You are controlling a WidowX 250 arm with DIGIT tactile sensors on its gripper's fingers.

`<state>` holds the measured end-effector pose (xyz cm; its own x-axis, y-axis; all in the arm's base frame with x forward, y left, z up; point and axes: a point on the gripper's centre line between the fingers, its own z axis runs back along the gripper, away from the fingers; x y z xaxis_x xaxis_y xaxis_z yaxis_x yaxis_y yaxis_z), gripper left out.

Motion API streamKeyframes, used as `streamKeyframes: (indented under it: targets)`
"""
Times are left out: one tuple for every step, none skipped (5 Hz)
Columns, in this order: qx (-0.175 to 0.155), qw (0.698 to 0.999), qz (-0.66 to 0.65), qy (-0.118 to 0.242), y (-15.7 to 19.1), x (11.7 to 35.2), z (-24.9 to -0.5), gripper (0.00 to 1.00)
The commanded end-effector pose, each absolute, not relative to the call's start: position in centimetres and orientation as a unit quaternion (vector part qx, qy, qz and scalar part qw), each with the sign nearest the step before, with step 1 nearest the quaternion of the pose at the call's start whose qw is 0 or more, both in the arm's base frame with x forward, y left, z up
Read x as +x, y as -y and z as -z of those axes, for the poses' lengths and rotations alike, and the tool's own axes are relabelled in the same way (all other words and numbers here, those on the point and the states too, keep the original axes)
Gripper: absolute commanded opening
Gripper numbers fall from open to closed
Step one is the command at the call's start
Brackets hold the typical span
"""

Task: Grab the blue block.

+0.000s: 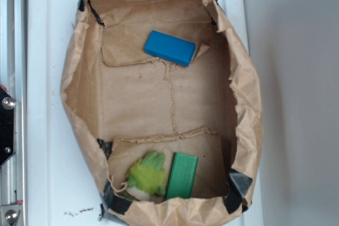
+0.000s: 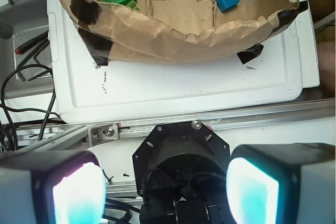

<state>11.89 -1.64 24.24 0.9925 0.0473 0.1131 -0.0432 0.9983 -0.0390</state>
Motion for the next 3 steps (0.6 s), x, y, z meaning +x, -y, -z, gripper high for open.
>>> streamKeyframes:
  targets:
    - [-0.018,0.998,-0.023,0.057,1.6,11.9,-24.2,1.00]
    - [-0.020,0.994,-0.059,0.086,2.1,16.8,-24.1,1.00]
    - [-0.030,0.992,-0.077,0.096,1.7,20.9,-22.8,1.00]
